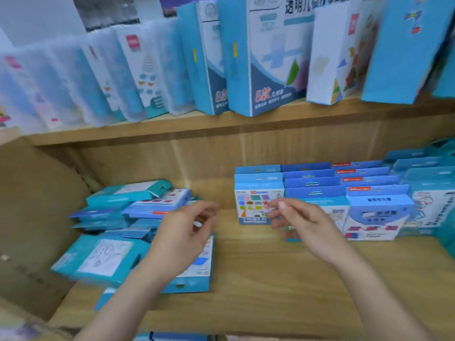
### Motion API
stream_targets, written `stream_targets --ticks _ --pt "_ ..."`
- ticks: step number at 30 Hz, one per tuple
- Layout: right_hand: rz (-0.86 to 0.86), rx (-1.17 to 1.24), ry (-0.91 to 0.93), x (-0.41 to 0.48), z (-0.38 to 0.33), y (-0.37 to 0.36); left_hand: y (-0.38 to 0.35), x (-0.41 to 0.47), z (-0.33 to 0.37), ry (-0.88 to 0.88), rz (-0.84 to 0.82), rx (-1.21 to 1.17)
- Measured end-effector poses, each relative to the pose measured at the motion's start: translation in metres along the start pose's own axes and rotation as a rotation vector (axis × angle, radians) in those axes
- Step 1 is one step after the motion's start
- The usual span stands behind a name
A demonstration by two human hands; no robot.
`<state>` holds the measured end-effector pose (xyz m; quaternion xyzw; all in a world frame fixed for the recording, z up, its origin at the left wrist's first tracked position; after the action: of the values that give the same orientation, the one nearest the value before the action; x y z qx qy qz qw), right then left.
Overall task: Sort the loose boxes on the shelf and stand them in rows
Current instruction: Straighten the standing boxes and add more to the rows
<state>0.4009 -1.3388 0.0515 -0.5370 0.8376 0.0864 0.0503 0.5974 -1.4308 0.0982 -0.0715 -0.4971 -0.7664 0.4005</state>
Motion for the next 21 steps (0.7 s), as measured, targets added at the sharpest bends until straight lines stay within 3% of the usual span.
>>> stream_targets --ticks 6,10,12,15,17,21 --pt "-0.049 0.519 -0.277 0.025 0.028 -0.092 0.075 -0.024 -0.083 -0.006 0.037 0.215" --pt "-0.094 0.550 -0.300 0.037 0.030 -0.139 0.108 -0.033 -0.128 0.047 0.062 0.261" --pt "-0.087 0.396 -0.268 0.039 0.023 -0.165 0.116 -0.040 -0.143 0.061 -0.051 0.234" --pt "0.001 -0.005 -0.117 0.041 0.008 -0.192 0.092 -0.074 -0.162 0.082 -0.530 0.158" --pt "0.097 -0.251 -0.009 0.041 -0.002 -0.201 0.080 -0.095 -0.177 0.047 -0.728 0.311" --pt "0.314 -0.715 0.134 0.028 -0.015 -0.215 0.079 -0.102 -0.179 -0.095 -0.594 0.426"
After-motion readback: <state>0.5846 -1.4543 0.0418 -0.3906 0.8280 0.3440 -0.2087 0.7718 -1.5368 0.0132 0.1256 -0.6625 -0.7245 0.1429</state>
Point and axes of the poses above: each hand's wrist, its own x-axis towards the middle knuckle, its own y-axis out of the back of the hand, z = x × y, the point moved 8 cm from there along x, towards the middle knuckle, and after that the axes turned 14 degrees about -y, right-handed, at the moved point
